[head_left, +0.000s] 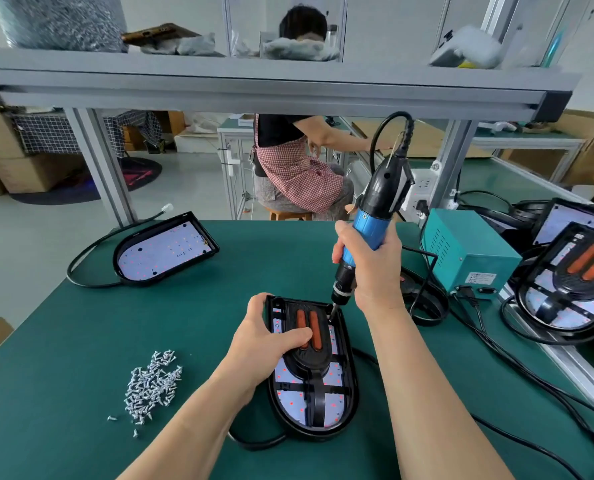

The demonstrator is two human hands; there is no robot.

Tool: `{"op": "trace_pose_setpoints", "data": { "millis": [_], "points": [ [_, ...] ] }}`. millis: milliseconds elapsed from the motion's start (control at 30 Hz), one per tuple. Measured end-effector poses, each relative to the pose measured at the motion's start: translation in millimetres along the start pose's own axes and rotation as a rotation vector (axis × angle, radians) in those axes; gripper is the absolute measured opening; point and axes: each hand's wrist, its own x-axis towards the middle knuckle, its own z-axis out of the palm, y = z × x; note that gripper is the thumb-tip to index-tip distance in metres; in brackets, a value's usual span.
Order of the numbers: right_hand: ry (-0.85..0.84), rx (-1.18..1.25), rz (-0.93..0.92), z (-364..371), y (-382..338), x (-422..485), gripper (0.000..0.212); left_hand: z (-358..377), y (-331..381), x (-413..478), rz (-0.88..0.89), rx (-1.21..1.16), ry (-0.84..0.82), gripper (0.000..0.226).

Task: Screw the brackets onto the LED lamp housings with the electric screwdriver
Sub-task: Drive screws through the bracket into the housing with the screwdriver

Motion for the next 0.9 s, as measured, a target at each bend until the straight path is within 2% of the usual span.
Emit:
{"op": "trace_pose_setpoints", "data": {
  "millis": [133,267,400,567,667,800,867,900],
  "points": [
    [0.041,0.133,-0.033,-6,-24,2,0.024,-1,3,-2,-0.010,0.012,0.001,0.069],
    [0.150,0.322,-0.046,-20,-52,4,0.029,-1,6,-4,-0.007,0.034,0.018,0.077],
    [0.234,0.584,0.114,-43,-53,-23,0.025,-4,8,-5,-0.006,0.091,0.020,0.071],
    [0.439,0.801,0.375,-62,-26,-69,0.028,-7,6,-10,-0.008,0.232,0.006,0.096],
    [0.510,0.848,0.470,-63,-11,-83,0.017,-8,5,-13,0.000,0.321,0.007,0.097],
    [0.465,0.855,0.481,-63,-4,-84,0.014,-10,5,-18,0.044,0.475,0.098,0.097],
    [0.442,0.804,0.502,-65,0,-83,0.015,-18,7,-20,0.062,0.549,0.193,0.089],
    [0.433,0.780,0.513,-65,2,-82,0.015,-25,7,-22,0.072,0.564,0.245,0.077]
  ]
}}
